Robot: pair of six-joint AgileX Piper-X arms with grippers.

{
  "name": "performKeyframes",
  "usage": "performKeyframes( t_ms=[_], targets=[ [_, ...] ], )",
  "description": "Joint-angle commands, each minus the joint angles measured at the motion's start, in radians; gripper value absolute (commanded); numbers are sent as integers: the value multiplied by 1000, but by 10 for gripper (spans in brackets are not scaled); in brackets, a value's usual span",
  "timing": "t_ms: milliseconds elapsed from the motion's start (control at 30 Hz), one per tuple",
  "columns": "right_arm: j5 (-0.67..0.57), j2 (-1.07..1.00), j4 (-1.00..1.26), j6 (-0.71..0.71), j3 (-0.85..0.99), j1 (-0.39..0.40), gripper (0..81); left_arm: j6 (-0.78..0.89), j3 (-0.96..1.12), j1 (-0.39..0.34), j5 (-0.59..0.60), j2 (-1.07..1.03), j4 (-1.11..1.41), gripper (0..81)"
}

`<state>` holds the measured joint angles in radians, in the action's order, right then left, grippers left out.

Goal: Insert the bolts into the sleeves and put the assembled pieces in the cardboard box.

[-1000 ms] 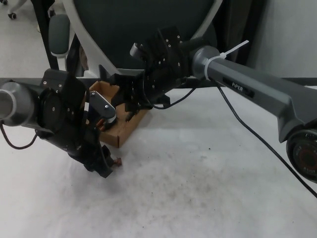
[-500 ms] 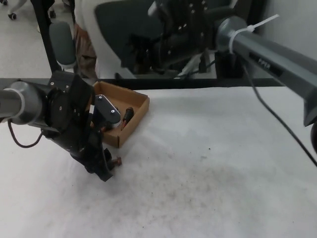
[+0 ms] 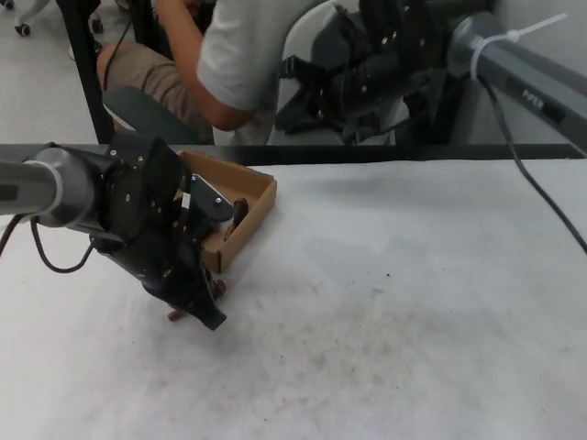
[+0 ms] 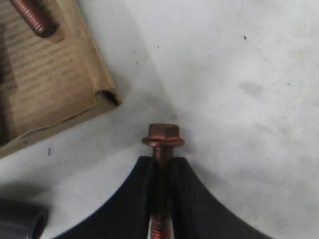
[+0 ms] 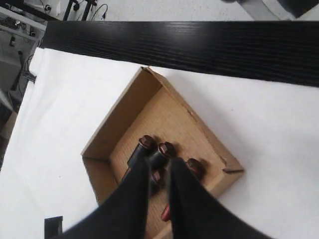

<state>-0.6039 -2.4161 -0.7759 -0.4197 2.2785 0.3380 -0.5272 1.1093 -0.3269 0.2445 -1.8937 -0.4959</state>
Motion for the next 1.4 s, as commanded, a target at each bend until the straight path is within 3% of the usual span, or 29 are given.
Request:
performKeyframes(
  t_ms=[0,367,600,867,1167,1233,1367],
  targets=[
    [0,92,-23,82,7,-7,9,93,3,4,74,8,-18,8],
    [51,160,-241,211,7,59,3,232,-82,113,282,193,-24,8],
    [154,171,-274,248,7,167,3,287,-252,268,318,396,28,8],
    [271,168,-303,302,7,284,3,527,-415,465,420,651,258,8],
    [331,161,-360,324,-12,346,6,654,-584,480,434,968,533,8],
    [331,161,-360,324,-24,350,57,678,-614,481,434,1036,604,8],
    [331,154,-363,313,-29,355,301,715,-650,494,432,1143,658,8]
  ],
)
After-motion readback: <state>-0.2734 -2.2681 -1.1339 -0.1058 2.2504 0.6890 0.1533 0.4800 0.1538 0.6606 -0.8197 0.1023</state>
